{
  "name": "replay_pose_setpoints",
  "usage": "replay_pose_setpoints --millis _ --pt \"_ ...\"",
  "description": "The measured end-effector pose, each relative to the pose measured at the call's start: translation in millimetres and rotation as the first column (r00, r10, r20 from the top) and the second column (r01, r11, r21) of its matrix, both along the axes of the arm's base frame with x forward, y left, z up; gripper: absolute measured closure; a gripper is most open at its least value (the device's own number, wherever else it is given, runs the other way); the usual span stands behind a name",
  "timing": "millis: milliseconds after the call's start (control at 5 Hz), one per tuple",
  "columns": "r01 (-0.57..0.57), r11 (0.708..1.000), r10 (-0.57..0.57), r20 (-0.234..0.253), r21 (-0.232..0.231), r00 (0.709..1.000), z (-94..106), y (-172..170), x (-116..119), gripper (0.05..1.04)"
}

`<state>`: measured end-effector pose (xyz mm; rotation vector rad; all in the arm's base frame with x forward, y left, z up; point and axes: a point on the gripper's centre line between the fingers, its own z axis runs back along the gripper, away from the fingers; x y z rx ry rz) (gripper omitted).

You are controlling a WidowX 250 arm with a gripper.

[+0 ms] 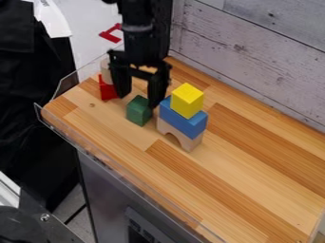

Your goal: Remove the green cube from the yellow cube and put it on the left

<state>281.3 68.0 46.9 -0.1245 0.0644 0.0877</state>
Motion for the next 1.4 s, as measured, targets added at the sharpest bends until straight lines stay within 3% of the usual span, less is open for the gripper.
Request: replay_pose_setpoints --millis 400,600,800,1200,1400 --pt "0.023 0.995 -0.028 0.053 0.093 0.998 39.2 7 8 0.085" --pt "0.078 0.986 -0.086 0.046 0.148 0.995 53.6 -6 15 0.085" --pt "0.088 0.981 -0.1 0.062 0.173 0.993 74.7 -18 12 0.085" --pt "0.05 0.988 -0.071 0.136 0.149 0.988 96.4 -27 6 0.085" --pt "0.065 0.987 -0.084 0.123 0.145 0.989 93.1 -31 1 0.084"
